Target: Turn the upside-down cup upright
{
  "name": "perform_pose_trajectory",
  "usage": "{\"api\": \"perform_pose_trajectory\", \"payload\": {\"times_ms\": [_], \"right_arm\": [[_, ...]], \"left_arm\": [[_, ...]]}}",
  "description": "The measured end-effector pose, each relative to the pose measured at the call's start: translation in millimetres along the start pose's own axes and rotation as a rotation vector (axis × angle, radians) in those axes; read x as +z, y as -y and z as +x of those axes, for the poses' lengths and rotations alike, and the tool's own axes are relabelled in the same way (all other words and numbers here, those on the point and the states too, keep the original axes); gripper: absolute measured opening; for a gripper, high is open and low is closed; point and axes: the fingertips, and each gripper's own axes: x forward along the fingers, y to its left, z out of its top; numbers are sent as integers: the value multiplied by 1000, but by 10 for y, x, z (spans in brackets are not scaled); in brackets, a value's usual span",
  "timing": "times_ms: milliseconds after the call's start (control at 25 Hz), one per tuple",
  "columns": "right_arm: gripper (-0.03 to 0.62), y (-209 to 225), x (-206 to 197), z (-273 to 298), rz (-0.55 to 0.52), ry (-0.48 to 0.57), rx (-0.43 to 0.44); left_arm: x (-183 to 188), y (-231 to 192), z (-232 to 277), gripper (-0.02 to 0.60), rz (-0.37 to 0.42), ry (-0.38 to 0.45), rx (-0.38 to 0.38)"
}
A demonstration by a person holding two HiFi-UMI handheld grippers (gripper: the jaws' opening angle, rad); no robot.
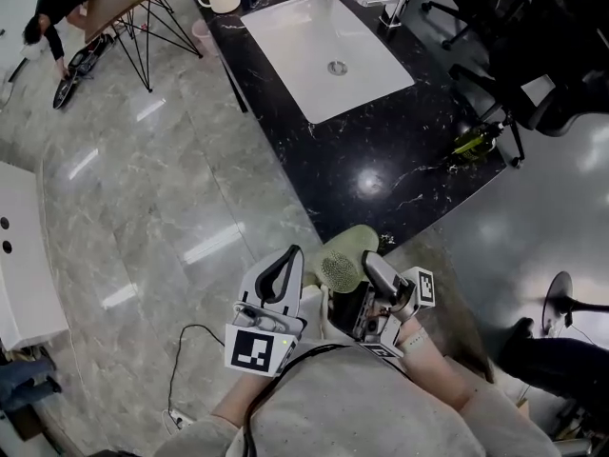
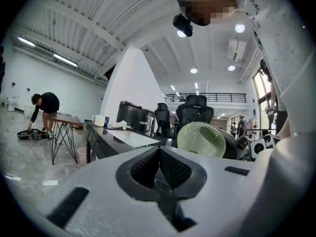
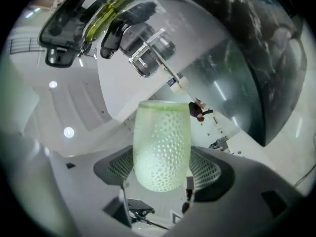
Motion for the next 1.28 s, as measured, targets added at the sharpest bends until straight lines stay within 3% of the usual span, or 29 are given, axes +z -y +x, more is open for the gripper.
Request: {"api": "perform_pose_trajectory", "payload": {"times_ms": [240,480,840,1040,1200,1280], "right_arm": [[345,51,78,-82,267,52,203],[345,160,150,-65,441,129,313],[345,79,363,-74,520,194,435],[347,74,404,-56,540,196,457],[347,61,420,-68,543,193,479],[347,51,428,-96,539,195,491]], "left_arm": [[-28,-91,-59,8,54,-18,22],[-31,-77,-41,8,7,-57,34],[-20,-106,-42,8,17,-63,35],[-28,-113,-20,8,39,-57,26],[50,-103,25,8,53,-3,12],[0,-88,29,8,35,-49,6]]}}
